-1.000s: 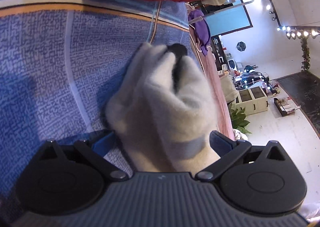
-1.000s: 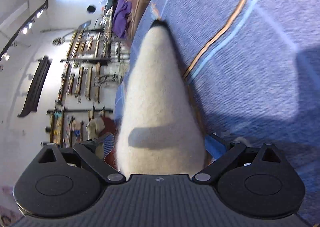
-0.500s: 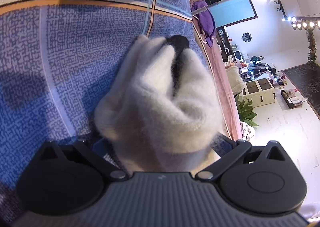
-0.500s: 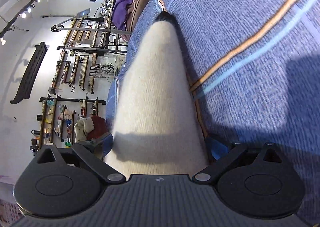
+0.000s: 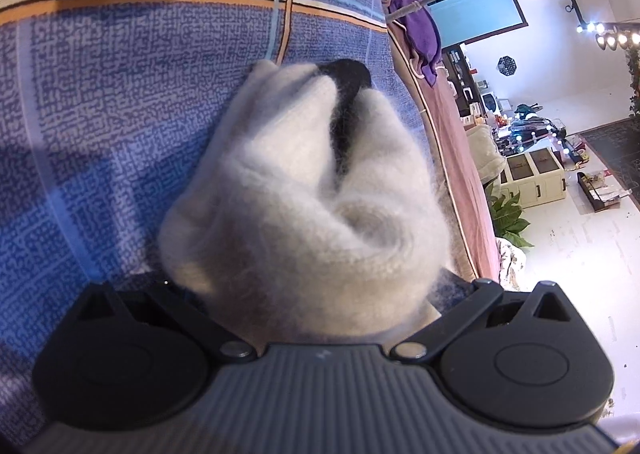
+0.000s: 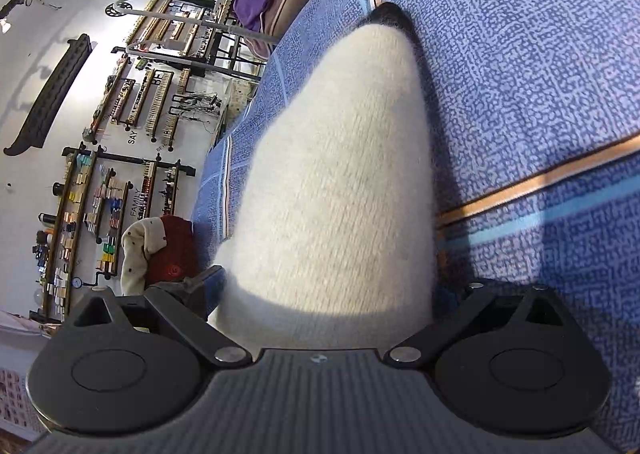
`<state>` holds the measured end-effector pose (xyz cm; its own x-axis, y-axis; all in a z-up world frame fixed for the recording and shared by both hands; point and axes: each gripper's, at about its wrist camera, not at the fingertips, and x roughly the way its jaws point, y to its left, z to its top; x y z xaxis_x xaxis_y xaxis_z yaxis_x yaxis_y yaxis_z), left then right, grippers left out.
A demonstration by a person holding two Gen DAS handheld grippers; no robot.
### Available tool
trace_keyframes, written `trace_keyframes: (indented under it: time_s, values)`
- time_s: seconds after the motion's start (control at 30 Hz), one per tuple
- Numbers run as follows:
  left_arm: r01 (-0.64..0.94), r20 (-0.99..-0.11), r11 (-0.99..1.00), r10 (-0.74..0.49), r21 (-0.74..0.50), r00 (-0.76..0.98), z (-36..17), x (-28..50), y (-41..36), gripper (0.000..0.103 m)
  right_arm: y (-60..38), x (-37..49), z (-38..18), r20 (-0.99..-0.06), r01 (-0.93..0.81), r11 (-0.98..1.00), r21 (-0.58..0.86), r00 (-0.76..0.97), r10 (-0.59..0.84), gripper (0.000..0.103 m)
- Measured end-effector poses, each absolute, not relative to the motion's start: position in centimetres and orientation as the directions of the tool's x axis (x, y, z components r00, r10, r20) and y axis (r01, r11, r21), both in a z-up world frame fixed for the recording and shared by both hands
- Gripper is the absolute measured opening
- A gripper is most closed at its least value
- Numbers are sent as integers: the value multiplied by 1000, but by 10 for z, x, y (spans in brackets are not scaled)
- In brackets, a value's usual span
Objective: Fold small clothes
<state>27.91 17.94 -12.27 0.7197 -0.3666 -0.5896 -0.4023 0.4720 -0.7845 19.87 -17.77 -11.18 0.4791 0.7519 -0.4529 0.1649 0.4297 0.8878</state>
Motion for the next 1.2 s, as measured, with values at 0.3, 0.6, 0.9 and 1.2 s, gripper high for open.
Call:
trace_keyframes:
  time_s: [0.3,0.6,0.9,1.2]
  values:
    - [-416,-664,564,-355,-713,658,-114,318,164,103,-173,206,-104,-510,169,488,856,433,744,103]
    - [-389,-687,643,-308,-660,658,-106,341,135,103,-184,196,-107,-522,196,489,850,440,731,103]
    - [-366,-689,668,-310,-648,655,-99,343,128,79,-172,182,-92,-553,176,543,821,481,680,98]
    - [-311,-683,716,-308,-625,662,-94,333,130,66,-164,171,-76,-575,125,613,781,529,624,94]
